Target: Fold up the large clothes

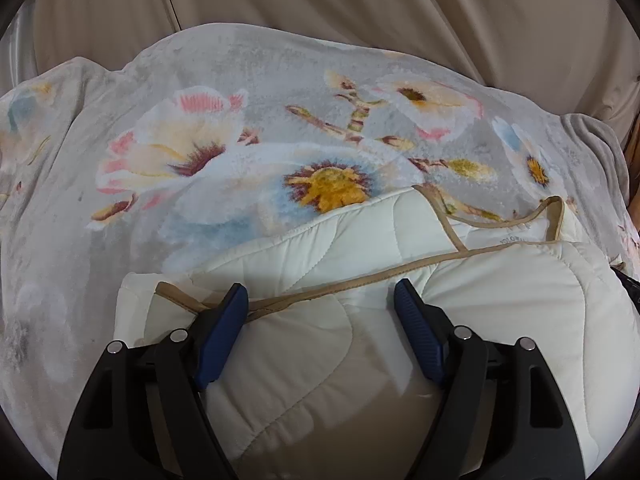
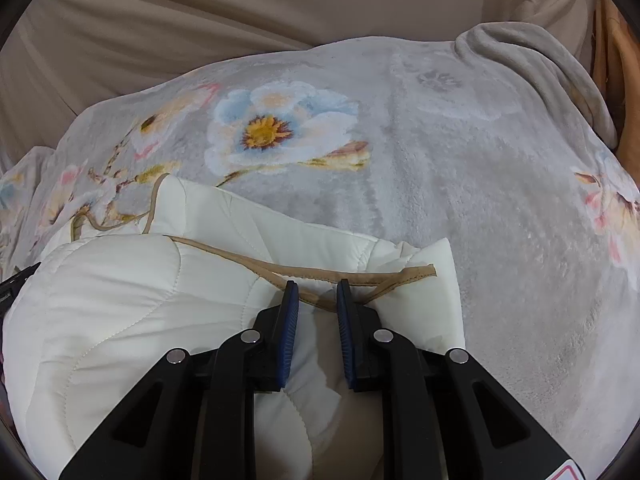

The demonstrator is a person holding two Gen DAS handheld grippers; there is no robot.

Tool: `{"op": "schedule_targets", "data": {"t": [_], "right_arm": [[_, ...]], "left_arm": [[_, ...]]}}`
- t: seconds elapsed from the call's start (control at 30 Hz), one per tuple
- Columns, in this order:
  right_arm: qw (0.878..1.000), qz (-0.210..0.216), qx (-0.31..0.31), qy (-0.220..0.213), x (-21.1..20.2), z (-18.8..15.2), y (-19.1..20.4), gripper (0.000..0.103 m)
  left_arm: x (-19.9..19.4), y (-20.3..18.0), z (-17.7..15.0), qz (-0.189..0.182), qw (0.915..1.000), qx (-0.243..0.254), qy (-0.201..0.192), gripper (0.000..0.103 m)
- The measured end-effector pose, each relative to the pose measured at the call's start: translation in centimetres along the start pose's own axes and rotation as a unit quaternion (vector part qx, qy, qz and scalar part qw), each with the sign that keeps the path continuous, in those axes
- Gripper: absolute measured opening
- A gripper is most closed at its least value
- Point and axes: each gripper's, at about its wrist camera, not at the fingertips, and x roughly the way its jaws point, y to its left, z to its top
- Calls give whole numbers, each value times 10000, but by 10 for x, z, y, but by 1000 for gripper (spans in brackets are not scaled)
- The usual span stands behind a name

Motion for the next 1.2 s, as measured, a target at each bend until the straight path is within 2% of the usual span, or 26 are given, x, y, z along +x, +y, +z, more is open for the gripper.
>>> {"op": "schedule_targets", "data": {"t": [0.07,0.13,0.17,0.2,0.27,0.3,0.4,0.5,0.57,0.63,0.73,0.87,0.97,1.07,1.2], "right_arm": [[9999,-113,-19,-113,-5,0,2,15],[9982,-461,-8,-392,-26,-1,8,20],[9976,-374,-23,-590,-44,-2,15,27],[9973,-129,-80,-720,-60,-5,23,27],[9947,263,-411,-906,-91,-12,53,26],[9925,384,-671,-946,-102,-17,73,26],[9853,930,-1216,-757,-113,-35,125,26],[9775,1347,-1555,-461,-104,-57,165,25],[9766,1119,-1805,-332,-86,-72,185,23],[9784,962,-1823,-121,-62,-81,192,23],[9797,1036,-1718,-21,-55,-82,190,23],[9820,1371,-1297,-59,-74,-59,181,22],[9843,1263,-1194,-297,-77,-39,180,22],[9871,1112,-1113,-282,-59,-18,179,22],[9909,959,-926,200,-9,-6,176,20]], "left_arm": [[-3,-2,0,43,10000,26,-27,73],[-14,-2,1,177,9998,37,-103,73],[-25,-2,0,295,9994,27,-204,73],[-41,-2,-2,383,9987,27,-348,75],[-69,-5,-8,352,9978,40,-555,85],[-82,-7,-12,285,9978,40,-604,89],[-106,-14,-29,155,9984,89,-536,89],[-110,-24,-47,517,9969,330,-498,89],[-105,-27,-59,727,9953,483,-410,89],[-97,-23,-71,721,9960,438,-283,90],[-88,-18,-77,698,9967,321,-245,92],[-84,-18,-80,736,9964,255,-339,93],[-84,-18,-82,749,9960,266,-414,94],[-84,-18,-84,706,9961,290,-452,94],[-83,-16,-83,628,9965,303,-464,94]]}}
